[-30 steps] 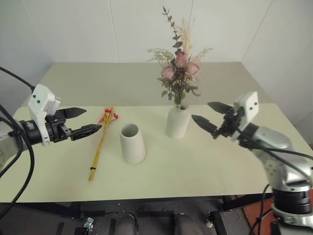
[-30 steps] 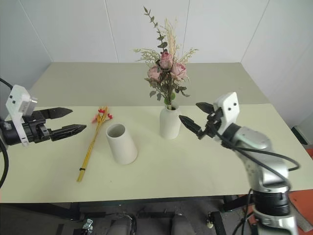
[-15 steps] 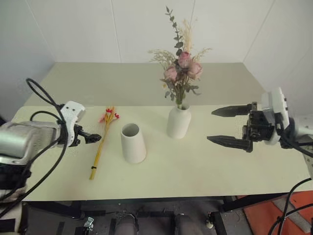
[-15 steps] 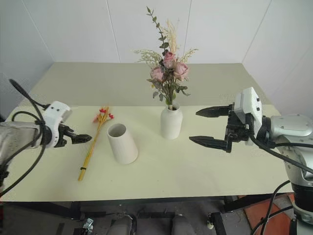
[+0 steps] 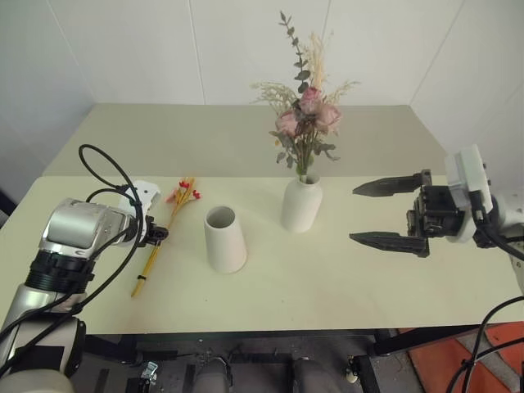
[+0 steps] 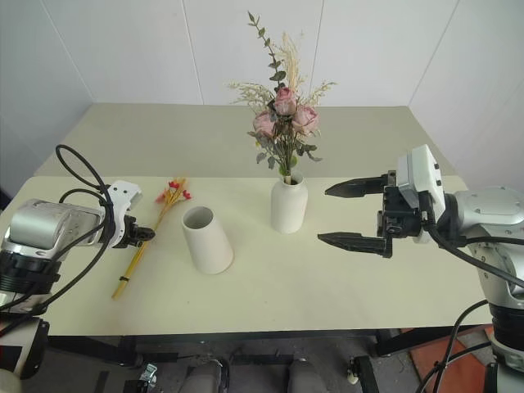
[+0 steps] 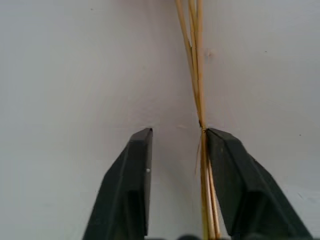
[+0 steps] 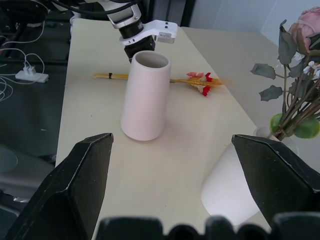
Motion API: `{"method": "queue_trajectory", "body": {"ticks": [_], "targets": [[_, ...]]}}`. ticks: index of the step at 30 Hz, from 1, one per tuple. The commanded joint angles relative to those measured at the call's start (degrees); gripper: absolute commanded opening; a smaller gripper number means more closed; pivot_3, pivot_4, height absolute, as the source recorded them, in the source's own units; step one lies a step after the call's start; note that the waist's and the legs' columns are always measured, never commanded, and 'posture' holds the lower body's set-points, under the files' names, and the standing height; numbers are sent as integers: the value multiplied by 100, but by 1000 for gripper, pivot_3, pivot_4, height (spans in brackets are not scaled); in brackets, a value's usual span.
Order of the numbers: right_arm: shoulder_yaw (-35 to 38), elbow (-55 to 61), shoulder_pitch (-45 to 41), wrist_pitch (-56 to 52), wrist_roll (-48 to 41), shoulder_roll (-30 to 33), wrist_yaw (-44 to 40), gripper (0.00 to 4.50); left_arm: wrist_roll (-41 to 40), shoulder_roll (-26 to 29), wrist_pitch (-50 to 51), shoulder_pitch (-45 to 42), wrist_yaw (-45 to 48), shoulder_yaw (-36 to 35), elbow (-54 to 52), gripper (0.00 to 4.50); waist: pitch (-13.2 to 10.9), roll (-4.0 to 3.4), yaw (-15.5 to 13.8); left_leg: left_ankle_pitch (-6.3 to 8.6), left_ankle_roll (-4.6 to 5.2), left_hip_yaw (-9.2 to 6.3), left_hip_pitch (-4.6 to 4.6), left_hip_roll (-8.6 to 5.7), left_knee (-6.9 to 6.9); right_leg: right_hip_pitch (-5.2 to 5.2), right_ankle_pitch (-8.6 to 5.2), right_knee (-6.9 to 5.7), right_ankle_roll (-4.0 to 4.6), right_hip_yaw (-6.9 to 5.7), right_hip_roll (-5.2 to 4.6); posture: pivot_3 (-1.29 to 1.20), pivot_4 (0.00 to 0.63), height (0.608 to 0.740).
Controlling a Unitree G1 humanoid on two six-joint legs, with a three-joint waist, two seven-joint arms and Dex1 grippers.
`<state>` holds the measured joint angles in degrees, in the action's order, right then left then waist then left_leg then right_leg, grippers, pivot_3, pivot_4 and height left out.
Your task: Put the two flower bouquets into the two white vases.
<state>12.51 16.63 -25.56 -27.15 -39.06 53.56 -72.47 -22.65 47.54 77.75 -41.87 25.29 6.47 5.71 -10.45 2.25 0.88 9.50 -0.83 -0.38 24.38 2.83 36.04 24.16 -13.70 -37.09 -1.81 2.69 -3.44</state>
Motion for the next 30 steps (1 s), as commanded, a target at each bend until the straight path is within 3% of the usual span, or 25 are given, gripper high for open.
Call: {"method": "queue_trajectory", "body": {"ticks": [1, 3, 13, 20, 30], "targets": [[244, 169, 32, 89, -122, 114, -42, 4500, 135, -1, -40, -51, 16, -116, -111, 541, 0, 0, -2, 0, 0, 0, 0, 0, 0, 0, 0, 0, 0, 0, 0, 0, 150, 740], [247, 175, 50, 101, -116, 121, -40, 4500, 166, -11, -36, -49, -9, -225, -113, 16, 0, 0, -1, 0, 0, 0, 0, 0, 2, -1, 0, 0, 0, 0, 0, 0, 150, 740], [202, 42, 77, 86, -150, 140, -74, 4500, 141, -221, -1615, 146, -309, -2059, -555, 16, 0, 0, -4, 0, 0, 0, 0, 0, 4, -2, 9, 0, 14, 0, -2, 0, 150, 740], [176, -149, 153, 96, -84, 120, -109, 4500, -1290, -767, -2467, 139, 547, -3377, -1761, 16, 1, 1, -22, 0, 0, 0, 2, -1, 7, -6, 12, 2, 17, -2, -5, 0, 150, 740], [214, -89, 308, 109, -43, 162, -54, 4500, -3343, -1169, -2761, 115, 1813, -3485, -2211, 16, 1, 1, 9, 0, 0, 0, -6, 0, 13, -12, 12, -2, 15, -1, -2, 0, 150, 740]]}}
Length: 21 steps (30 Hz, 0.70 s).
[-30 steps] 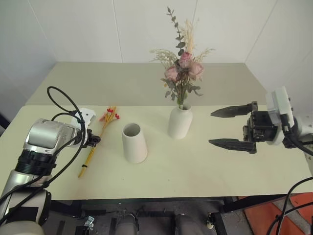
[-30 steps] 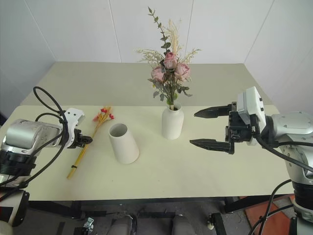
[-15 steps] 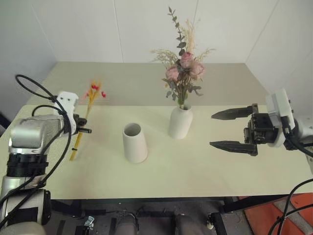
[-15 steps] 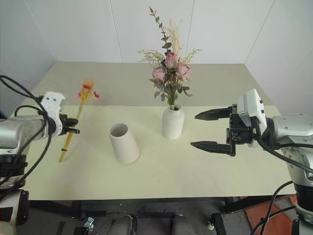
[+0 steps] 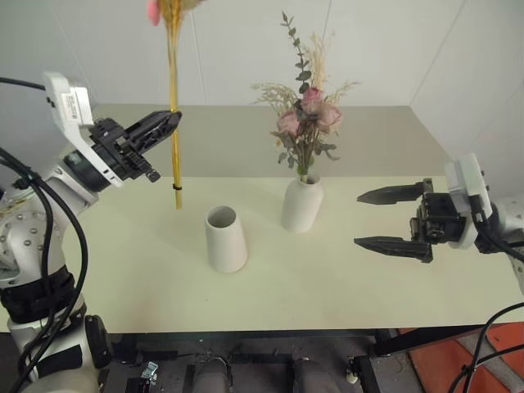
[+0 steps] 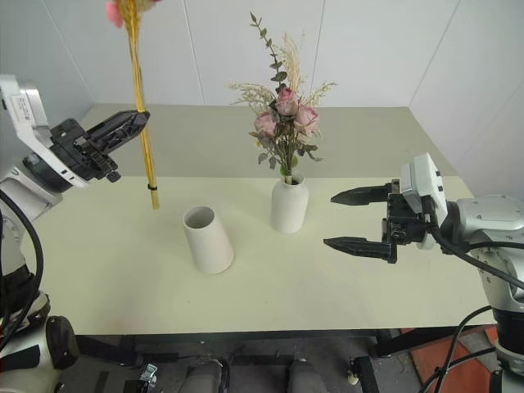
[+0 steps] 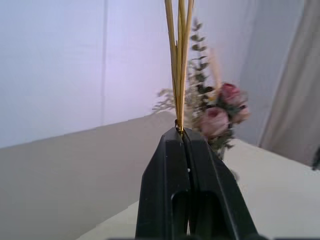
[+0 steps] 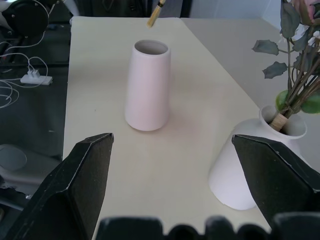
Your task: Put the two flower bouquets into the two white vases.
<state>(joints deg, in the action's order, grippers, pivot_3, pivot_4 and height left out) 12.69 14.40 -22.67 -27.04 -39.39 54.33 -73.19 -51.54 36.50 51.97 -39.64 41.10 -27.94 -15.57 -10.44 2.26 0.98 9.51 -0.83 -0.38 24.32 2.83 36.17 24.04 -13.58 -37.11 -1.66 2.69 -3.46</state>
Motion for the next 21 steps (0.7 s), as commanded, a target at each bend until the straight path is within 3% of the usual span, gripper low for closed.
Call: {"method": "queue_trajectory", "body": {"ticks": [1, 11, 21], "targets": [[205, 159, 40, 92, -20, 86, 29, 4500, -533, -84, -200, -104, 237, -22, -57, 16, 0, 0, -4, 0, 0, 0, 0, 0, 1, -1, 0, 0, 0, 0, 0, 0, 150, 740], [352, 417, 270, 5, -139, 105, 168, 4500, -308, -492, -1050, 57, 337, 501, 83, 16, 0, 0, -17, 0, 0, 0, 1, 0, 6, -6, 0, 2, -1, 0, 0, 0, 150, 740], [411, 526, 335, -38, -183, 97, 262, 4500, 34, -409, -1344, 358, 681, 1130, 235, 16, 0, 0, -12, 0, 0, 0, 0, 0, 5, -6, 0, 2, -1, 0, 2, 0, 150, 740]]}}
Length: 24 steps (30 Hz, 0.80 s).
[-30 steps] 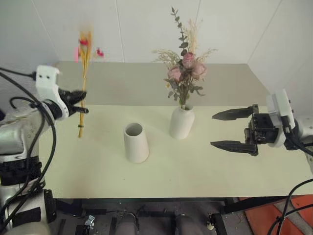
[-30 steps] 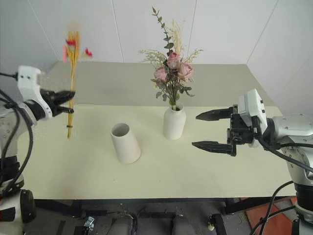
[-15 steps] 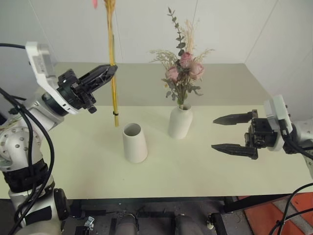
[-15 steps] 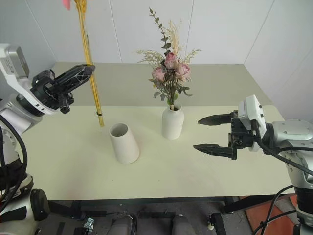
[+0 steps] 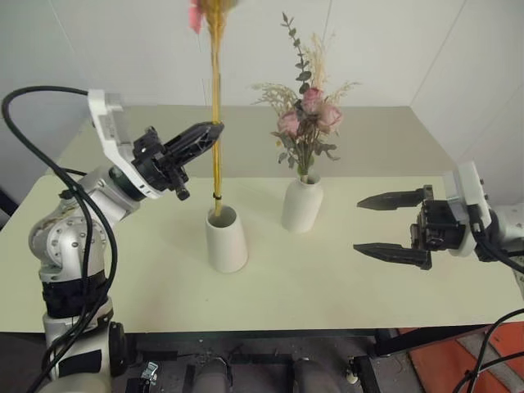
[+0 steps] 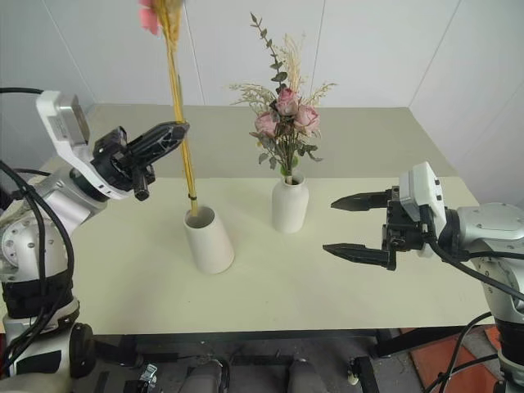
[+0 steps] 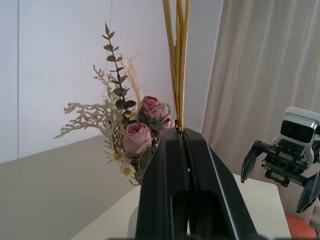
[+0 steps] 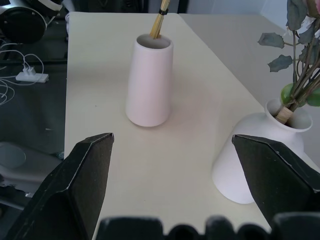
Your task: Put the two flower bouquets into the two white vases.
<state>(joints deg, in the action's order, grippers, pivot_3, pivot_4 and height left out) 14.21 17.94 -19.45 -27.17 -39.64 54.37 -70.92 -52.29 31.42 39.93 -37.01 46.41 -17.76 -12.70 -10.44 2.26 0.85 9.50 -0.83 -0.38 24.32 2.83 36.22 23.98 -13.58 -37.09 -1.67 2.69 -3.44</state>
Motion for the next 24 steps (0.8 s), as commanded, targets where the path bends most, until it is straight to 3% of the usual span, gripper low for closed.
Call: {"method": "queue_trajectory", "body": {"ticks": [1, 10, 14, 24], "targets": [[275, 183, 34, -29, -163, 98, 38, 4500, 182, 98, -193, 146, 179, 176, -46, 16, 0, 0, 2, 0, 0, 0, 0, 0, 0, 0, 0, 0, 0, 0, 0, 0, 150, 740], [317, 214, 55, -58, -162, 92, 92, 4500, 471, 96, -376, 569, 341, 503, -101, 16, 0, 0, 6, 0, 0, 0, -1, 0, 1, 0, -2, 0, -3, 0, 0, 0, 150, 740], [311, 223, 76, -52, -158, 99, 94, 4500, 405, 223, -277, 764, 307, 399, -232, 991, 0, 0, 2, 0, 0, 0, 0, 1, 2, 1, -3, -1, -5, 1, 0, 0, 150, 740], [337, 238, 204, -2, -116, 97, 104, 4500, -339, 1047, 216, 2067, 300, -658, -971, 4171, 0, 0, 18, 0, 0, 0, -3, 3, -1, 3, -10, -1, -15, 2, 0, 0, 150, 740]]}}
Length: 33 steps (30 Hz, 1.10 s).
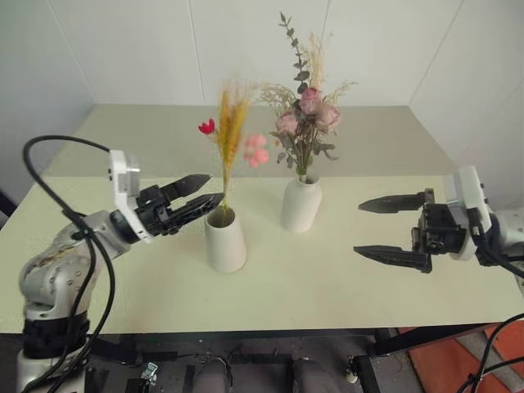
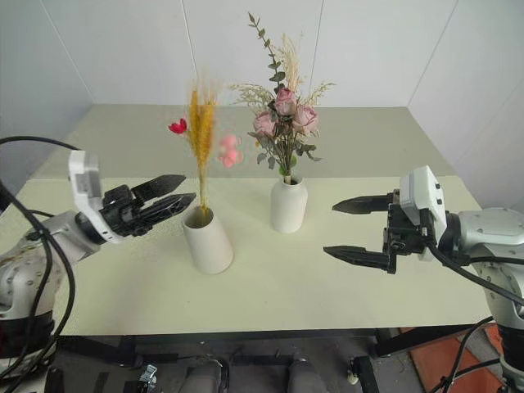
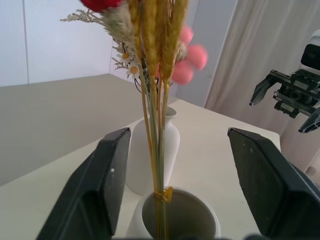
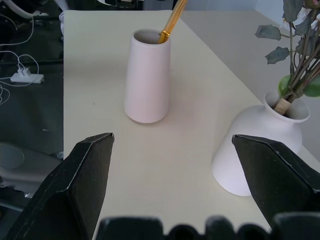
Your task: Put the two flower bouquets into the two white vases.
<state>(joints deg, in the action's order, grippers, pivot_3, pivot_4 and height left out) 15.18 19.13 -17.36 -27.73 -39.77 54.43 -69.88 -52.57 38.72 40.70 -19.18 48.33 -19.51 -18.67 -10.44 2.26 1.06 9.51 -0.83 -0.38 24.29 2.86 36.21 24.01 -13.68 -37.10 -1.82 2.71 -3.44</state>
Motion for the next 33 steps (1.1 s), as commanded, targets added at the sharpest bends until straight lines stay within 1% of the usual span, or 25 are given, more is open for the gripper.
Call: {"method": "queue_trajectory", "body": {"ticks": [1, 3, 6, 12, 16, 19, 33], "targets": [[244, 115, 2, 47, -107, 95, -2, 4500, -325, 431, 142, 430, 154, -593, -423, 4477, 0, 0, -7, 0, 0, 0, 1, 0, 0, 1, -1, 0, -1, 0, 0, 0, 150, 740], [241, 99, 14, 45, -99, 99, -8, 4500, -303, 731, 143, 770, 348, -849, -449, 4477, 0, 0, -13, 0, 0, 0, 0, 0, 0, 1, -4, 0, -5, 0, 0, 0, 150, 740], [226, 52, 27, 17, -70, 125, -6, 4500, -255, 1228, 62, 1214, 895, -1327, -343, 4477, 0, 0, -19, 0, 0, 1, 0, 1, 0, 4, -10, 1, -10, -1, -1, 0, 150, 740], [308, -40, 141, -21, -12, 197, 40, 4500, -85, 1867, -157, 1538, 1725, -1842, -73, 4477, 1, -1, -45, 1, -1, 5, 1, 2, -2, 5, -16, 4, -6, -3, -3, 0, 150, 740], [464, -85, 299, -10, 21, 285, 88, 4500, -77, 2129, -259, 1546, 2144, -1981, 29, 4477, 1, -1, -38, 1, -1, 7, 2, 4, -8, 11, -18, 5, -3, -3, -3, 0, 150, 740], [546, -118, 348, -13, 17, 338, 103, 4500, -52, 2201, -317, 1520, 2287, -1947, 43, 4477, 1, -3, -32, 1, -1, 12, -1, 5, -11, 11, -18, 5, -3, 0, -3, 0, 150, 740], [667, -57, 534, -31, 83, 468, 300, 4500, -145, 2037, -289, 1220, 2081, -1568, -136, 4477, 1, -2, -25, 1, -1, 15, -1, 7, -12, 12, -17, 4, -5, 1, -2, 0, 150, 740]]}}
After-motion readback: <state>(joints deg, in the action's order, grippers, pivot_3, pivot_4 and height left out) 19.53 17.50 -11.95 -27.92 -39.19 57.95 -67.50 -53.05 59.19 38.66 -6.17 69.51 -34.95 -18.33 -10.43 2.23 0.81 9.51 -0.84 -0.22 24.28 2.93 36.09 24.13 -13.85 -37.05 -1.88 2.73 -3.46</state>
